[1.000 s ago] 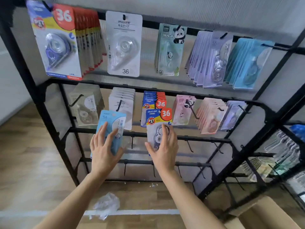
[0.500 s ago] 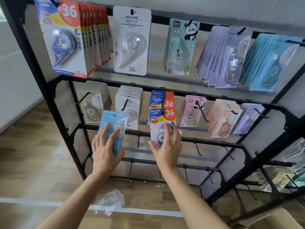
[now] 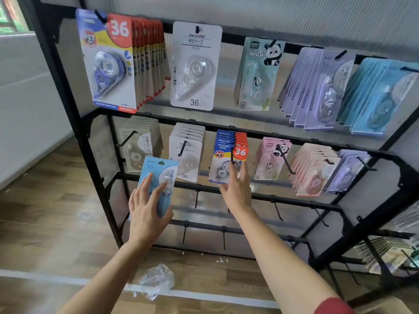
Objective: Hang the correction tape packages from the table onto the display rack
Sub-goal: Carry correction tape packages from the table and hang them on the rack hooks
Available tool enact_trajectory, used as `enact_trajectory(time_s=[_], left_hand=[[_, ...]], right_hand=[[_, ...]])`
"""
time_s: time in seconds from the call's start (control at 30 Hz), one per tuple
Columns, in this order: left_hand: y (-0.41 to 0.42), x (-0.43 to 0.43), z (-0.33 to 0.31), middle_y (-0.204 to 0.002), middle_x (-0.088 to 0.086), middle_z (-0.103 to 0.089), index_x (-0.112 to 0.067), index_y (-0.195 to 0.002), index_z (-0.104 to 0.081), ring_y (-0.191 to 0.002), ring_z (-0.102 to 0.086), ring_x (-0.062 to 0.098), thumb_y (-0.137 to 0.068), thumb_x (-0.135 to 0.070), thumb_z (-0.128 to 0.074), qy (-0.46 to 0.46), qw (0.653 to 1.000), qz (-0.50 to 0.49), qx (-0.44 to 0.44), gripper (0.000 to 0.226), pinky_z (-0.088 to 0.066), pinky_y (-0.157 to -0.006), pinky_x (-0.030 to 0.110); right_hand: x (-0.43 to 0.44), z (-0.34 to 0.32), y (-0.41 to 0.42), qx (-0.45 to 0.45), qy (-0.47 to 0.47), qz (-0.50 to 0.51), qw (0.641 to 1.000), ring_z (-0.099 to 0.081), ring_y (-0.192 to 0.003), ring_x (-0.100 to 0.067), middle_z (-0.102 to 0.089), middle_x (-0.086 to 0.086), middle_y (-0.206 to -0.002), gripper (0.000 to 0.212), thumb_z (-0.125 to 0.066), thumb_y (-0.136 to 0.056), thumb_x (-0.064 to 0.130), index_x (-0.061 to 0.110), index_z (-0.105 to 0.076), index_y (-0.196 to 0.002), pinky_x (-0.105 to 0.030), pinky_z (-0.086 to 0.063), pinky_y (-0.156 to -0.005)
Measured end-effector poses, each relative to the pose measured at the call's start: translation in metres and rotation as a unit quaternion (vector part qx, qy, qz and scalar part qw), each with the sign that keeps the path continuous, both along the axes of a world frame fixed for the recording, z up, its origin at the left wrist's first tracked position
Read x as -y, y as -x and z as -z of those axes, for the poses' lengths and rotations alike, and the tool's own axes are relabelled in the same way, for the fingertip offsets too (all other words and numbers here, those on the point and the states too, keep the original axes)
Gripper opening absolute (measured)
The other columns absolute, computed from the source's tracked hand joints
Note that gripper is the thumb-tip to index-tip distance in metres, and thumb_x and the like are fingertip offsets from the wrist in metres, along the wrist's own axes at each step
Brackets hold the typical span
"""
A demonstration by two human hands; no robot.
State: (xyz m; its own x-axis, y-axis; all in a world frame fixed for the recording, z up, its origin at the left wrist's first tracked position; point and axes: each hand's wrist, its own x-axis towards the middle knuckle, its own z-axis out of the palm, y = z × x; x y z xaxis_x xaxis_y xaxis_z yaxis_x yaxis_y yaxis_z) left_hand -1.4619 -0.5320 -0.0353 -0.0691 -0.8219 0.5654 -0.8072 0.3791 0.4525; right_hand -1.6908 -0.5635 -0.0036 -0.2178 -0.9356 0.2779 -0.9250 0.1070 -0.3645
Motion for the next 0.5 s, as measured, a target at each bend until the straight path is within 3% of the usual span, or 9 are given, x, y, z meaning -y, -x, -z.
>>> enact_trajectory(time_s=[0.1, 0.17, 0.23, 0.3, 0.43, 0.5], left_hand=[[-0.002, -0.007, -0.002, -0.145, 0.021, -0.037, -0.007, -0.134, -0.045, -0.130, -0.027, 0.032, -0.068, -0.022, -0.069, 0.001, 1.000, 0.012, -0.020, 0.072, -0.030, -0.104, 0.058], [-0.004, -0.014, -0.005, -0.146, 0.021, -0.036, -0.005, -0.139, -0.038, -0.131, -0.027, 0.031, -0.068, -0.019, -0.072, 0.005, 0.999, 0.023, -0.042, 0.080, -0.029, -0.106, 0.058], [-0.007, -0.021, -0.007, -0.146, 0.021, -0.035, -0.004, -0.142, -0.034, -0.132, -0.027, 0.030, -0.066, -0.010, -0.081, 0.007, 0.998, 0.029, -0.063, 0.088, -0.028, -0.107, 0.058], [-0.010, -0.029, -0.011, -0.147, 0.021, -0.035, -0.006, -0.143, -0.031, -0.132, -0.029, 0.031, -0.068, -0.013, -0.079, 0.018, 0.996, 0.040, -0.073, 0.089, -0.029, -0.107, 0.056], [-0.013, -0.051, -0.023, -0.147, 0.021, -0.034, -0.021, -0.142, -0.021, -0.132, -0.033, 0.035, -0.068, -0.019, -0.073, 0.030, 0.991, 0.086, -0.096, 0.091, -0.027, -0.107, 0.049], [-0.013, -0.064, -0.028, -0.147, 0.020, -0.033, -0.022, -0.142, -0.020, -0.133, -0.032, 0.034, -0.069, -0.018, -0.075, 0.033, 0.988, 0.110, -0.100, 0.091, -0.028, -0.107, 0.048]], right_hand=[[-0.017, -0.001, -0.003, 0.027, 0.042, 0.004, 0.999, -0.028, -0.139, -0.031, -0.014, -0.015, -0.156, 0.065, -0.059, -0.091, 0.021, 0.016, -0.026, -0.147, -0.041, -0.046, -0.101], [-0.031, 0.001, -0.005, 0.077, 0.098, -0.011, 0.992, -0.043, -0.130, -0.029, -0.037, -0.016, -0.146, 0.058, -0.061, -0.089, 0.015, 0.011, -0.037, -0.142, -0.039, -0.048, -0.096], [-0.047, 0.002, -0.010, 0.138, 0.128, -0.029, 0.982, -0.053, -0.119, -0.024, -0.054, -0.011, -0.131, 0.047, -0.062, -0.089, 0.014, 0.006, -0.048, -0.133, -0.028, -0.046, -0.092], [-0.062, -0.002, -0.019, 0.191, 0.096, -0.054, 0.975, -0.055, -0.114, -0.018, -0.060, -0.004, -0.123, 0.040, -0.061, -0.091, 0.018, 0.010, -0.052, -0.129, -0.020, -0.040, -0.089], [-0.092, -0.020, -0.050, 0.289, 0.029, -0.146, 0.946, -0.058, -0.096, -0.001, -0.062, 0.018, -0.096, 0.028, -0.060, -0.092, 0.025, 0.017, -0.059, -0.119, -0.024, -0.046, -0.090], [-0.105, -0.030, -0.069, 0.341, 0.008, -0.175, 0.923, -0.059, -0.090, 0.007, -0.063, 0.019, -0.091, 0.022, -0.061, -0.091, 0.027, 0.023, -0.060, -0.113, -0.019, -0.046, -0.086]])
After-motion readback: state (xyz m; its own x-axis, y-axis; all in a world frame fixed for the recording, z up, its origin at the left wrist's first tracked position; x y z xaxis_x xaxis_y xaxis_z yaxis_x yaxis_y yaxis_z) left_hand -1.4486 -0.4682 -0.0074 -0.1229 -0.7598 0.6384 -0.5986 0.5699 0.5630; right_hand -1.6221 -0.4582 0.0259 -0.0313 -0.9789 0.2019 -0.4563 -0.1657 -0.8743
